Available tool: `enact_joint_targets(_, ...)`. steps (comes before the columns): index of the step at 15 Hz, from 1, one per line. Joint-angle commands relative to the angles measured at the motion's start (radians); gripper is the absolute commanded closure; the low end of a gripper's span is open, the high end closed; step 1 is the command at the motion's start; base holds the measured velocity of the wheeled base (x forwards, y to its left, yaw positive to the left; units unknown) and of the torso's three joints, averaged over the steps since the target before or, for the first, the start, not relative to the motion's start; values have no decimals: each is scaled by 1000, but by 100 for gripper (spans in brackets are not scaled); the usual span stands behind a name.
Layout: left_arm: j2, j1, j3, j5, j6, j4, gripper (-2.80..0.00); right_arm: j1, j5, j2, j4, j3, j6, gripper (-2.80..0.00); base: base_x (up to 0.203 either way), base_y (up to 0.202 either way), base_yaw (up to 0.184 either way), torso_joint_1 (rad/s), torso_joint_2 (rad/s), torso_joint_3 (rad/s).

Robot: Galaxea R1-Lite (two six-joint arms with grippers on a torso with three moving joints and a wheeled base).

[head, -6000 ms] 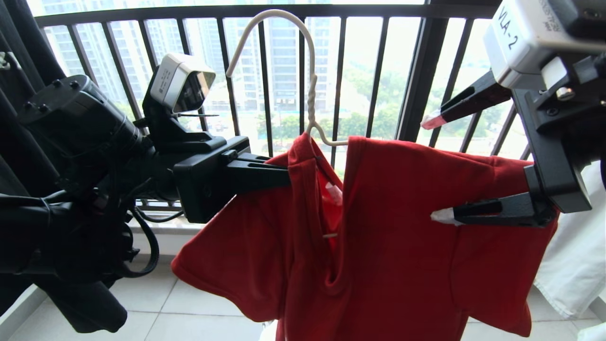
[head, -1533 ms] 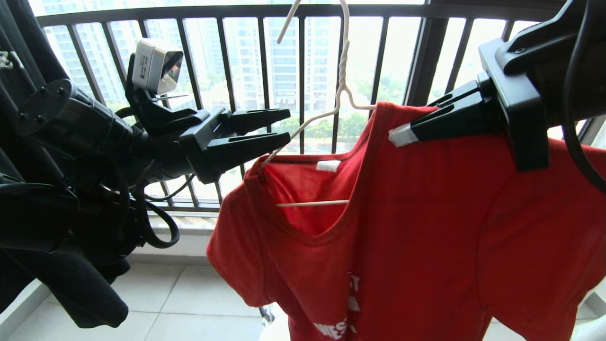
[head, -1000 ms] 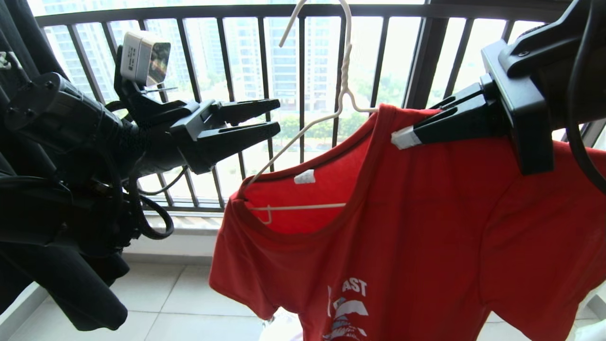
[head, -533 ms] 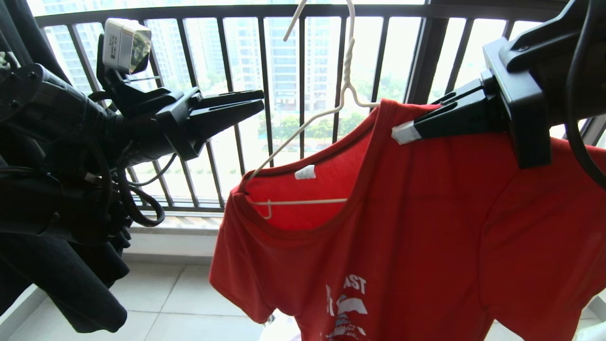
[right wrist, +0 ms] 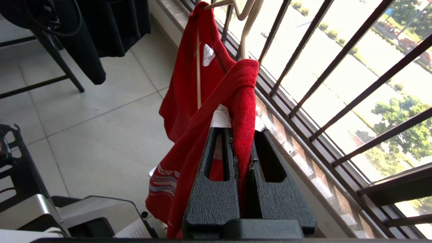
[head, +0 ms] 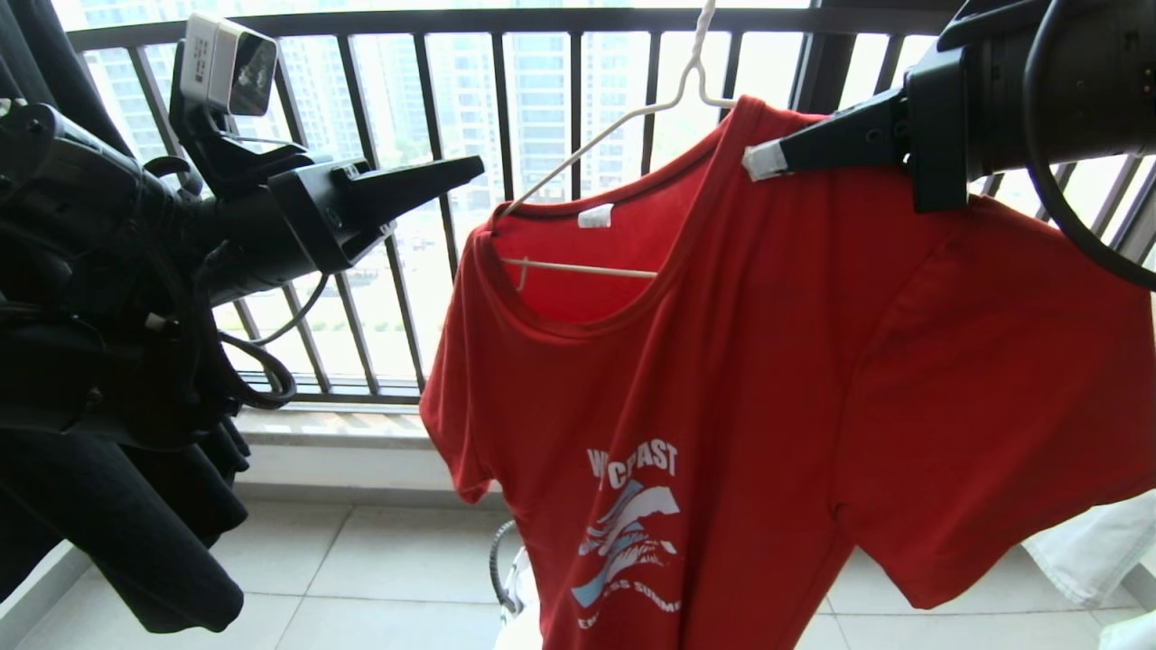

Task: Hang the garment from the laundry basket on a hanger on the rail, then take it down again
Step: Hang the clothes rack on the clothesline

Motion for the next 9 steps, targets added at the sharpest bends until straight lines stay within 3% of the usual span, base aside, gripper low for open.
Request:
enact_joint_targets(1,-10,26,1,-4,-57,15,0,-14,-36,-6,-21,39,30,0,0,0,0,0,0,0)
enact_joint_targets(5,-130,130,75,12,-75,221,0,-17,-97,-32,-46,52,84,0,0,0,0,0,0,0)
enact_joint_targets(9,-238,228,183,15,-76,328,0,-19,-172,-101,-47,127,99,0,0,0,0,0,0,0)
